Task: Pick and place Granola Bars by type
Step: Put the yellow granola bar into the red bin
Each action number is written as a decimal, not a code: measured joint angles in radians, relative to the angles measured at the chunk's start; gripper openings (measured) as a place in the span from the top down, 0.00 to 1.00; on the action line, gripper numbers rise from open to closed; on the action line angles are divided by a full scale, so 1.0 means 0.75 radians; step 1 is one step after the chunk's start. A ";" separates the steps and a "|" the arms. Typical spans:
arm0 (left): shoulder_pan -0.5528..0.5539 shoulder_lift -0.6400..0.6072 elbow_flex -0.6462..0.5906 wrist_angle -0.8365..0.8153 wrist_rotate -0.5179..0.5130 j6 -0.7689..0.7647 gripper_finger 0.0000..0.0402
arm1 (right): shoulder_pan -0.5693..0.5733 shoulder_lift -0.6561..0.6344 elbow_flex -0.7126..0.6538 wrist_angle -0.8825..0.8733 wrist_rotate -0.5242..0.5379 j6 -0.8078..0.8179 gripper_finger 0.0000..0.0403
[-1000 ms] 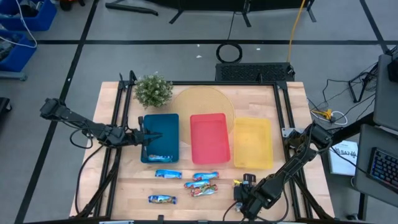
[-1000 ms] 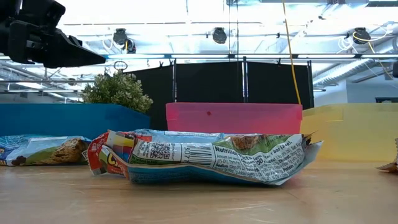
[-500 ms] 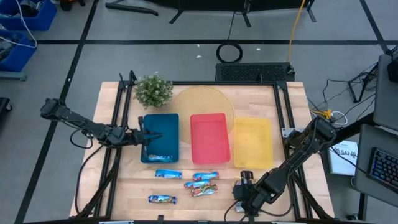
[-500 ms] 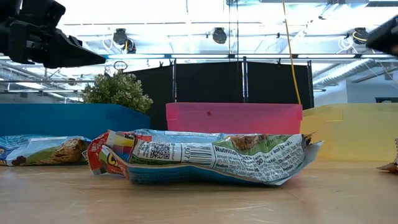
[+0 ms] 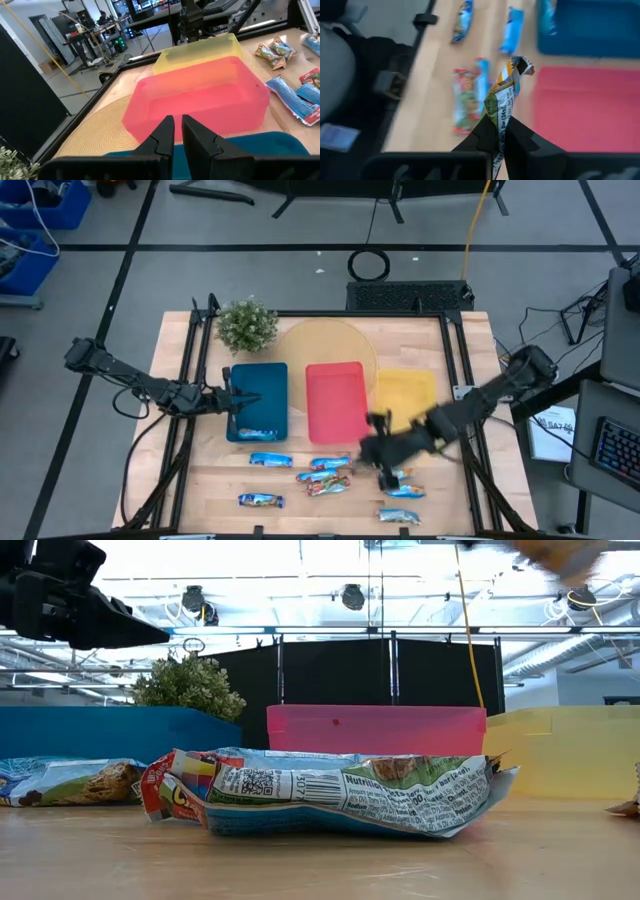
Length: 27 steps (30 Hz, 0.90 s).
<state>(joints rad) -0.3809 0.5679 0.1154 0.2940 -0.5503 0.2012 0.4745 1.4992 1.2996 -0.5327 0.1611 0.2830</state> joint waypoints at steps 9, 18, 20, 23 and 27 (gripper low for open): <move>0.000 0.000 0.000 0.004 0.000 0.011 0.89 | -0.487 0.205 0.118 -0.243 -0.218 -0.407 0.98; 0.000 0.000 0.001 0.005 -0.001 0.075 0.89 | -0.580 0.479 0.135 -0.170 -0.216 -0.793 0.98; 0.000 0.000 0.001 0.005 -0.001 0.075 0.89 | -0.579 0.518 0.135 -0.165 -0.191 -0.825 0.98; 0.000 0.000 0.001 0.005 -0.001 0.076 0.89 | -0.579 0.552 0.135 -0.194 -0.134 -0.838 0.98; 0.000 0.000 0.001 0.005 -0.001 0.075 0.89 | -0.580 0.558 0.135 -0.182 -0.111 -0.839 0.95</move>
<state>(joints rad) -0.3809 0.5682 0.1158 0.2975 -0.5507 0.2572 0.0395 1.9175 1.4006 -0.6693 0.0780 -0.3465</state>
